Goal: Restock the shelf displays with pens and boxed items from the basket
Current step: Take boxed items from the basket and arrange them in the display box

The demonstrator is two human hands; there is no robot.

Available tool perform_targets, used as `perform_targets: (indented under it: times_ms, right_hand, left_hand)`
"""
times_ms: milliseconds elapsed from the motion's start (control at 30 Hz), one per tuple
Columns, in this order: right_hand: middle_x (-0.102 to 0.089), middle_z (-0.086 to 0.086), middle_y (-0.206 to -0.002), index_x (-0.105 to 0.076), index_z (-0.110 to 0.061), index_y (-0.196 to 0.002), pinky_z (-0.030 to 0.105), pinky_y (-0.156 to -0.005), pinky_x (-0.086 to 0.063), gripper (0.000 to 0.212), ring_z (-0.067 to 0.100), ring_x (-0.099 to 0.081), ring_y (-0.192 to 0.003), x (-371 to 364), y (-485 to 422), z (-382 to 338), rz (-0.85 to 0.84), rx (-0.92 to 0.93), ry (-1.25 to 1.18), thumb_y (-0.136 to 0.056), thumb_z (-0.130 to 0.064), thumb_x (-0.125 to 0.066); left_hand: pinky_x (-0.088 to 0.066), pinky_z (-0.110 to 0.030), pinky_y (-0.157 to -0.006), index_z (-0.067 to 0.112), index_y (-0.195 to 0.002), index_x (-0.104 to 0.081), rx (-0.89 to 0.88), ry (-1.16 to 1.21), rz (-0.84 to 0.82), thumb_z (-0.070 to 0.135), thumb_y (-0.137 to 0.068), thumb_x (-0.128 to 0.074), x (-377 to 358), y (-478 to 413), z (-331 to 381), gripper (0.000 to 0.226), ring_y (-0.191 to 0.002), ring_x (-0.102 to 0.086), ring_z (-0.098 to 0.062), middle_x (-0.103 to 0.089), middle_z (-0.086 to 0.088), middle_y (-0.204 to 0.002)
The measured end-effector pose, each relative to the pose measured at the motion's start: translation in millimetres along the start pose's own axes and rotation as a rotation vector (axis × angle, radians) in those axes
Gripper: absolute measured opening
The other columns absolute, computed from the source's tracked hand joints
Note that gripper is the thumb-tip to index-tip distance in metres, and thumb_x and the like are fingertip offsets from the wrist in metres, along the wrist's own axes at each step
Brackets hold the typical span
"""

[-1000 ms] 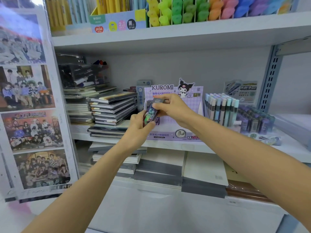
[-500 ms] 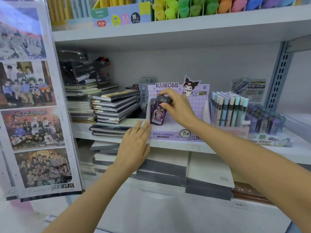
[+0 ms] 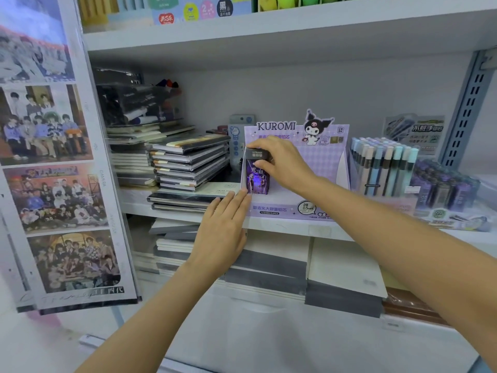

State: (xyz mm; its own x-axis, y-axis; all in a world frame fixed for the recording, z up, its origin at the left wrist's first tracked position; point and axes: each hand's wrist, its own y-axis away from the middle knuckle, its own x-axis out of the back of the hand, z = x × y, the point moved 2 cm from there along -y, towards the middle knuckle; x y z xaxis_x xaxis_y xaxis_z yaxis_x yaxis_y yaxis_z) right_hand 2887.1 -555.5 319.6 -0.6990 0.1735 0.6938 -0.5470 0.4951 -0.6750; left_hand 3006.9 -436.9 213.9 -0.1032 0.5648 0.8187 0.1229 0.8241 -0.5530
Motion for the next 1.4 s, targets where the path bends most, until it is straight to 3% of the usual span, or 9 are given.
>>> perform_targets:
  times_ms: [133,300,400,533,633,767,1000,1200,1400]
  right_hand:
    - [-0.055,0.002,-0.114,-0.059,-0.014,-0.117,0.034,-0.083,-0.050,0.032,0.013,-0.052,-0.092,-9.3,15.0,-2.5,0.094,0.007,-0.011,-0.087,-0.005,-0.068]
    - [-0.048,0.004,-0.118,-0.059,-0.013,-0.123,0.036,-0.092,-0.046,0.034,0.018,-0.047,-0.111,-6.9,11.6,-1.7,0.043,-0.054,0.047,-0.090,-0.006,-0.063]
    - [-0.049,0.004,-0.125,-0.058,-0.014,-0.128,0.035,-0.096,-0.044,0.038,0.017,-0.047,-0.116,1.7,29.0,-9.3,0.089,-0.006,0.042,-0.090,-0.012,-0.063]
    - [-0.065,-0.002,-0.090,-0.068,-0.013,-0.100,0.028,-0.067,-0.050,0.012,0.011,-0.059,-0.075,-12.0,100.9,-25.4,0.121,0.105,-0.214,-0.092,-0.013,-0.060]
    - [-0.065,-0.004,-0.071,-0.069,-0.016,-0.089,0.027,-0.057,-0.048,0.008,0.010,-0.057,-0.059,-56.5,176.0,-13.9,-0.055,-0.046,-0.343,-0.090,-0.014,-0.061]
    - [-0.063,-0.003,-0.067,-0.069,-0.014,-0.089,0.027,-0.059,-0.047,0.009,0.006,-0.052,-0.055,-131.5,281.4,25.4,-0.322,-0.379,-0.392,-0.090,-0.012,-0.061]
    - [-0.068,0.000,-0.101,-0.065,-0.015,-0.107,0.031,-0.080,-0.051,0.017,0.016,-0.062,-0.088,-237.2,441.8,83.1,-0.754,-0.771,-0.259,-0.095,-0.017,-0.053]
    - [-0.039,0.002,-0.136,-0.038,-0.020,-0.144,0.030,-0.096,-0.045,0.052,0.018,-0.052,-0.111,-276.4,511.0,84.4,-0.943,-0.858,-0.234,-0.095,-0.021,-0.056]
    - [-0.036,0.000,-0.132,-0.043,-0.014,-0.136,0.025,-0.102,-0.041,0.051,0.014,-0.049,-0.115,-289.1,526.8,84.7,-0.839,-0.964,-0.236,-0.091,-0.028,-0.065]
  left_hand:
    - [-0.015,-0.040,-0.119,0.010,-0.153,-0.025,0.007,0.004,0.024,0.018,-0.090,-0.057,-2.5,-0.1,0.8,0.071,-0.145,-0.027,-0.025,-0.026,-0.005,-0.159]
    - [-0.009,-0.039,-0.121,0.012,-0.154,-0.018,0.004,0.007,0.020,0.024,-0.094,-0.053,-1.7,-0.5,0.7,0.071,-0.148,-0.018,-0.023,-0.018,-0.004,-0.161]
    - [-0.015,-0.046,-0.121,0.007,-0.148,-0.035,-0.031,-0.004,0.101,0.015,-0.089,-0.056,4.2,6.6,8.4,0.063,-0.146,-0.025,-0.030,-0.030,-0.012,-0.157]
    - [-0.042,-0.039,-0.086,0.004,-0.101,-0.064,-0.157,0.159,0.313,-0.007,-0.071,-0.058,-18.1,49.0,26.8,0.033,-0.100,-0.058,-0.033,-0.063,-0.014,-0.109]
    - [-0.042,-0.035,-0.067,0.006,-0.090,-0.064,-0.230,0.285,0.109,-0.011,-0.067,-0.063,-70.0,96.8,44.7,0.029,-0.080,-0.057,-0.029,-0.063,-0.009,-0.091]
    - [-0.052,-0.030,-0.072,0.010,-0.094,-0.070,-0.299,0.411,-0.283,-0.008,-0.060,-0.073,-154.0,169.3,77.5,0.039,-0.087,-0.065,-0.025,-0.068,-0.006,-0.099]
    - [-0.056,-0.022,-0.082,0.023,-0.106,-0.076,-0.360,0.350,-0.754,0.048,-0.043,-0.091,-267.1,270.7,118.1,0.069,-0.103,-0.069,-0.009,-0.071,0.005,-0.115]
    - [-0.055,-0.033,-0.090,0.013,-0.117,-0.071,-0.360,0.310,-0.757,0.046,-0.058,-0.088,-294.8,306.4,119.1,0.070,-0.119,-0.061,-0.019,-0.063,-0.006,-0.130]
    - [-0.044,-0.037,-0.105,0.012,-0.132,-0.060,-0.298,0.304,-0.813,0.041,-0.076,-0.078,-293.3,302.9,119.5,0.066,-0.133,-0.047,-0.021,-0.050,-0.007,-0.144]
